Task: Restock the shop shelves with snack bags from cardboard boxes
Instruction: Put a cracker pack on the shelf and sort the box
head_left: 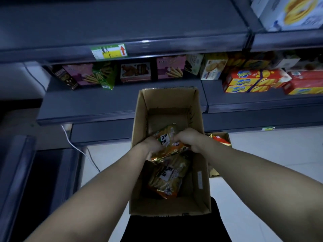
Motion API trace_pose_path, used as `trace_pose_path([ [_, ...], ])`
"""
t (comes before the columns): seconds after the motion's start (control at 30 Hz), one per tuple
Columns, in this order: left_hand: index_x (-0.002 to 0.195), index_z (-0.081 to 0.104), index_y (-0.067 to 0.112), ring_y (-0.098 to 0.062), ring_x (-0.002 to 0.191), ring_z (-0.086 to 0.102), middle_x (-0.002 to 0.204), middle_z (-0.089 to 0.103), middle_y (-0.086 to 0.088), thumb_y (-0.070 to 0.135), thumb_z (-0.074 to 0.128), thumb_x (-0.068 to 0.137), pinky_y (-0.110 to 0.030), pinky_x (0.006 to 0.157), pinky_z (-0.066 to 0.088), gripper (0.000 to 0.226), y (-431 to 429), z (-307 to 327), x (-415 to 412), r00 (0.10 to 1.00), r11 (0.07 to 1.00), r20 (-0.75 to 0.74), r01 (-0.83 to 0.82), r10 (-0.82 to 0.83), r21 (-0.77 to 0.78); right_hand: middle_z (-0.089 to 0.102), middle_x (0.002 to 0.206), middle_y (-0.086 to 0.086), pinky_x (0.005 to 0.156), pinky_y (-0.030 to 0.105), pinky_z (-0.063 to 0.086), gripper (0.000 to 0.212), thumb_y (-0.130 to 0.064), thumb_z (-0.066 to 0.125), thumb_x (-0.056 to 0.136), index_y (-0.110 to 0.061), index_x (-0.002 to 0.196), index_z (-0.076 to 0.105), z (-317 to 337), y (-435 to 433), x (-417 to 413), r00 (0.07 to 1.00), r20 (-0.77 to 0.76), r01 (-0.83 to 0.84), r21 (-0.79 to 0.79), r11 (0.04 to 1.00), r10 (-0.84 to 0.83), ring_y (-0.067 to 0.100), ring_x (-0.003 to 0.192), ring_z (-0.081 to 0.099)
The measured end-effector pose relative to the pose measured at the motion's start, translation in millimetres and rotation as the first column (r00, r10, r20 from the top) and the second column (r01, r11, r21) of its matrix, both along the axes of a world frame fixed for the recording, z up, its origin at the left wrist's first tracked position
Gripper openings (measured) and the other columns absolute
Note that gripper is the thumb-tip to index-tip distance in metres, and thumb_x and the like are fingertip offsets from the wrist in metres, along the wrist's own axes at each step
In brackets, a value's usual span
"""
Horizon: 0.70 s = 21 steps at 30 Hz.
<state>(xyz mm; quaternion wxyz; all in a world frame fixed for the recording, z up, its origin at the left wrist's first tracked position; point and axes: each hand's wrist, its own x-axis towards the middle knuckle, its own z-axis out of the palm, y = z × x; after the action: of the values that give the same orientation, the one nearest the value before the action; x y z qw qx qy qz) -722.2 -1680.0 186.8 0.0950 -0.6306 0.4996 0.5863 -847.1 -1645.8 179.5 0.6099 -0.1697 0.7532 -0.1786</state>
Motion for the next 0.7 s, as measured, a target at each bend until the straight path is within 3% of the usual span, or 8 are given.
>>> trace_pose_path([
  [0.13,0.13,0.046,-0.002,-0.036,0.12,0.055,0.113,0.06,-0.019,0.007,0.052,0.095,-0.044,0.098,0.048,0.036,-2.6,49.9,-0.1,0.999,0.996,-0.036,0.027,-0.024,0.084,0.054,0.118,0.009,0.087,0.04,0.052,0.047,-0.007,0.062,0.087,-0.017,0.13,0.049,59.7,1.8,-10.3,0.993,0.093,-0.064,-0.044,0.997,0.068,0.025,0.106,0.054],
  [0.23,0.128,0.048,0.002,-0.035,0.116,0.058,0.112,0.063,-0.018,0.011,0.054,0.094,-0.043,0.095,0.049,0.035,-1.8,88.7,1.8,0.985,0.984,-0.016,0.171,-0.17,0.054,0.051,0.123,0.008,0.081,0.037,0.055,0.057,0.002,0.06,0.086,-0.02,0.137,0.044,109.6,0.7,-15.1,0.978,-0.043,-0.206,-0.11,0.972,0.203,0.024,0.106,0.052],
  [0.3,0.122,0.052,0.008,-0.031,0.109,0.06,0.119,0.061,-0.019,0.016,0.06,0.091,-0.039,0.092,0.048,0.032,-2.7,119.1,0.4,0.951,0.947,0.051,0.307,-0.304,-0.093,0.045,0.136,0.008,0.075,0.035,0.055,0.066,0.004,0.061,0.084,-0.022,0.141,0.04,148.4,-1.7,-18.5,0.938,-0.167,-0.327,-0.13,0.936,0.305,0.027,0.115,0.05],
  [0.4,0.135,0.04,0.006,-0.029,0.121,0.051,0.134,0.048,-0.013,0.012,0.064,0.086,-0.033,0.098,0.043,0.055,-11.0,164.7,-5.1,0.864,0.738,0.26,0.503,-0.431,-0.449,0.047,0.135,0.007,0.071,0.033,0.057,0.066,0.001,0.066,0.081,-0.02,0.139,0.043,208.5,-3.4,-20.7,0.789,-0.393,-0.547,-0.098,0.831,0.473,0.028,0.11,0.054],
  [0.5,0.15,0.009,0.017,-0.036,0.134,0.033,0.15,0.017,-0.012,0.003,0.06,0.084,-0.04,0.107,0.037,0.085,-19.0,214.3,-7.0,0.856,0.625,0.273,0.509,-0.439,-0.591,0.059,0.108,0.002,0.058,0.025,0.049,0.052,-0.006,0.073,0.075,-0.02,0.123,0.058,271.3,-4.4,-20.1,0.537,-0.593,-0.738,0.013,0.674,0.6,0.021,0.09,0.056],
  [0.53,0.151,0.011,0.021,-0.035,0.135,0.03,0.15,0.017,-0.011,0.003,0.062,0.083,-0.04,0.108,0.035,0.087,-20.5,232.2,-7.6,0.83,0.57,0.282,0.541,-0.482,-0.618,0.06,0.096,0.0,0.055,0.023,0.046,0.045,-0.007,0.076,0.073,-0.021,0.114,0.063,293.2,-3.6,-19.8,0.488,-0.628,-0.762,0.032,0.647,0.606,0.02,0.085,0.056],
  [0.6,0.143,0.034,0.02,-0.032,0.128,0.04,0.143,0.036,-0.01,0.005,0.067,0.077,-0.037,0.103,0.041,0.076,-24.5,264.1,-9.1,0.774,0.495,0.279,0.593,-0.569,-0.635,0.061,0.084,0.0,0.053,0.021,0.042,0.042,-0.005,0.078,0.069,-0.02,0.106,0.067,335.9,-0.4,-19.2,0.405,-0.695,-0.797,0.05,0.602,0.594,0.019,0.079,0.056],
  [0.7,0.11,0.06,0.013,-0.025,0.099,0.061,0.11,0.066,-0.006,0.001,0.072,0.073,-0.029,0.079,0.048,0.041,-24.7,311.1,-9.6,0.783,0.518,0.173,0.542,-0.598,-0.662,0.062,0.088,0.0,0.06,0.022,0.043,0.045,-0.004,0.079,0.067,-0.012,0.11,0.068,392.7,5.6,-19.1,0.315,-0.776,-0.821,0.067,0.567,0.547,0.015,0.081,0.056],
])
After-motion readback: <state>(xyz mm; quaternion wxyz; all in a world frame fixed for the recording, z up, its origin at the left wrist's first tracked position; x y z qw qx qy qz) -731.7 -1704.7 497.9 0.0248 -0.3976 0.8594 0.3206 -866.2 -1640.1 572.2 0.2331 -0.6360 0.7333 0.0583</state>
